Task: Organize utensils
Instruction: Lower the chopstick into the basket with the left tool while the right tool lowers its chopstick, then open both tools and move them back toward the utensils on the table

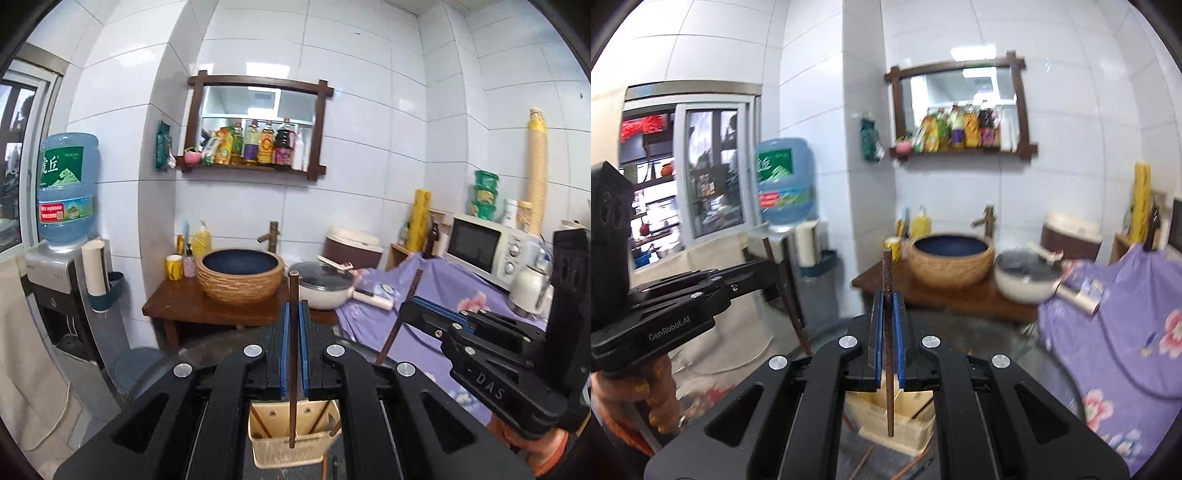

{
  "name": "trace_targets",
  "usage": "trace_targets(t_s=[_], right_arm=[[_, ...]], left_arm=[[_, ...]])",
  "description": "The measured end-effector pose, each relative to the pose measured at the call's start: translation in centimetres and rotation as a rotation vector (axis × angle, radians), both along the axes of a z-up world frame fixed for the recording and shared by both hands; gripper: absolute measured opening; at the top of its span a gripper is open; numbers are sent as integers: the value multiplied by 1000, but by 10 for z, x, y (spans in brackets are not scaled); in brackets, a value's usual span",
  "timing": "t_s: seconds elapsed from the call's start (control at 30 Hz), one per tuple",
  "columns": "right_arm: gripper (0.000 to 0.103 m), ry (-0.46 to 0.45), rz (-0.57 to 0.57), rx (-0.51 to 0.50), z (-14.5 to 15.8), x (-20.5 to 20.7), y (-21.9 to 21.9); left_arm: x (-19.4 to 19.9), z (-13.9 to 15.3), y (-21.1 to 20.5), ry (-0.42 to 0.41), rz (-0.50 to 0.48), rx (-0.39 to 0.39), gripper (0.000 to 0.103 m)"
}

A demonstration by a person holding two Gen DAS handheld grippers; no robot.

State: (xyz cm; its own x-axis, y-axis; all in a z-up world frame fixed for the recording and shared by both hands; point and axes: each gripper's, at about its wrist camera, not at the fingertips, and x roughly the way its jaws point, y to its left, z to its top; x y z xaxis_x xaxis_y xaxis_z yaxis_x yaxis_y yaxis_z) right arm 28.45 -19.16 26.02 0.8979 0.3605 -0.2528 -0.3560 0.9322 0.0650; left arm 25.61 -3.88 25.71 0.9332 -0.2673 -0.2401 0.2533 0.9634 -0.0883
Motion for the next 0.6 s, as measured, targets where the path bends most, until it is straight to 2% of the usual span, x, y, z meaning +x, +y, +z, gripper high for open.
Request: trace_targets(t_s=[0.13, 0.4, 0.6], right_arm=[[6, -13, -40, -16, -12, 25, 7], [6, 117, -57, -37, -90, 58, 17], [6, 182, -66, -50, -128, 68, 18]], left_arm=[[33, -16, -5, 29, 53, -8, 5], [72, -100, -9, 198, 52, -8, 5], [84, -141, -4, 279, 57, 4, 5]])
